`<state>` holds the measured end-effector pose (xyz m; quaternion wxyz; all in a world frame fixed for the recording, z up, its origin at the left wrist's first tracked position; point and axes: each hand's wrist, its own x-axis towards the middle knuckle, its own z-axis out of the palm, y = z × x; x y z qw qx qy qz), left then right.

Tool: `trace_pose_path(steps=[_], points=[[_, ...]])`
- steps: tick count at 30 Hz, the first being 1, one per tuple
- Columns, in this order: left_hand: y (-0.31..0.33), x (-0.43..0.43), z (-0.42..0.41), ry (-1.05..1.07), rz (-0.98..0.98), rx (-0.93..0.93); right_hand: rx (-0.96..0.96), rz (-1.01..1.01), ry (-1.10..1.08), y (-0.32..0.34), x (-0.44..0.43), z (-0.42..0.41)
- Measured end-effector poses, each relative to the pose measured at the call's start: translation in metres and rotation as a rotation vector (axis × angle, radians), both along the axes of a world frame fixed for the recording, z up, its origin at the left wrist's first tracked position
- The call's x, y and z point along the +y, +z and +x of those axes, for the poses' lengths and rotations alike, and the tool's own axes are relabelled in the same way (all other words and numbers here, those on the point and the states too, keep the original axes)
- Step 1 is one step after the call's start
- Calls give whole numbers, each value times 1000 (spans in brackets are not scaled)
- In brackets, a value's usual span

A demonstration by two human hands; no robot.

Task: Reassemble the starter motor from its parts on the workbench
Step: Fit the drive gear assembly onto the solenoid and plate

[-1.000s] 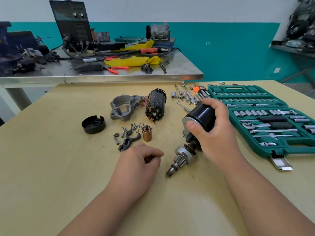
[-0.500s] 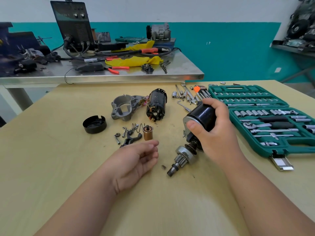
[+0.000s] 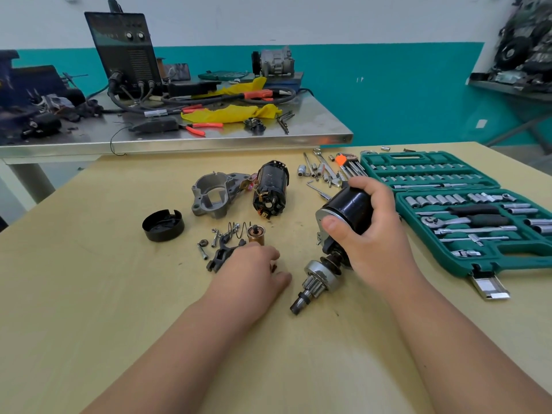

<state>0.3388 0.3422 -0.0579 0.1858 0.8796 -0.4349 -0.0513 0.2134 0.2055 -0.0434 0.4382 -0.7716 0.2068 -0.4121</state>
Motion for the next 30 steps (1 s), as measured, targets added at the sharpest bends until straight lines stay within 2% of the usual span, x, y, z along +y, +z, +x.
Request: trace_pose_path(steps=[4,8,12,16,24,30], points=[[8,-12,9,62,142,-23,1,12,0,0,0,0],[11,-19,12,14,198,-60,-3,-20,-3,-4,-3,-1],[2,-8,15,-32,123,-74,-3,-23,6,-3,-3,-1],[-4,3,16,56,36,-66,2,-19,18,-3,-4,-1],[-1,-5,17,25,49,-39,-11,-9,24,-2,-2,-2],[6,-22,11,-9,128,-108,-8,-25,25,-1,-3,-2]])
